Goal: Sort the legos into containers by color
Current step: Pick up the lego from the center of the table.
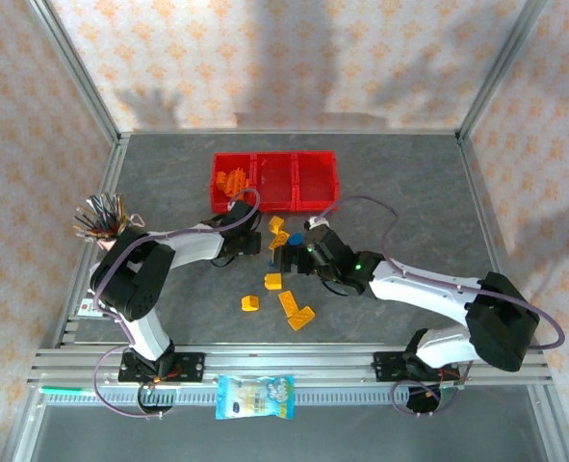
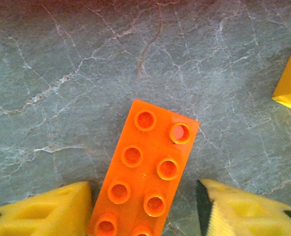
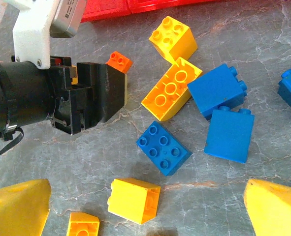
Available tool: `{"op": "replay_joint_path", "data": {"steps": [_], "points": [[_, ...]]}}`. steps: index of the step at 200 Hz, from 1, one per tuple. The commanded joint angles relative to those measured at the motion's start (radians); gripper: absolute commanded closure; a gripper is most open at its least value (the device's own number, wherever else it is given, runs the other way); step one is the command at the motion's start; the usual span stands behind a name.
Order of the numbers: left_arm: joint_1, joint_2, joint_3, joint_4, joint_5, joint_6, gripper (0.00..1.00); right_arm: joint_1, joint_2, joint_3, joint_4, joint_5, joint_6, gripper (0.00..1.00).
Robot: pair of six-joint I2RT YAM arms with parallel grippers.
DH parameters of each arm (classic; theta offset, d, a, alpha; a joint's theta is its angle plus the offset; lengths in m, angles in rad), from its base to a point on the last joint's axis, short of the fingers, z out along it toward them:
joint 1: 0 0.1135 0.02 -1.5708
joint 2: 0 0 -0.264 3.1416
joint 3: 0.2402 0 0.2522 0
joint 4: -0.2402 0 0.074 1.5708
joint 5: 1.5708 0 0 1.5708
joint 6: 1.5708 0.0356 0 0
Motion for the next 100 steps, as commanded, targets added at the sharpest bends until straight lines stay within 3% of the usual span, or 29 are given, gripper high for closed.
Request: {"op": "replay_joint_path", "data": {"steps": [1, 30, 100], "points": [[-0.001, 0.047, -0.002, -0.064, -0.025, -0.009, 0.52, 0.0, -0.008, 0.009, -0.004, 0.038, -0.014, 0.0], [-0.004, 0.023, -0.01, -0.068, -0.027, -0.007, 0.67, -0.001, -0.003, 0.012, -0.002, 0.035, -0.015, 0.0], [-0.003, -0.12, -0.05, -0.074, 0.005, -0.048, 0.74, -0.034, -0.008, 0.026, 0.017, 0.007, -0.031, 0.0]]}}
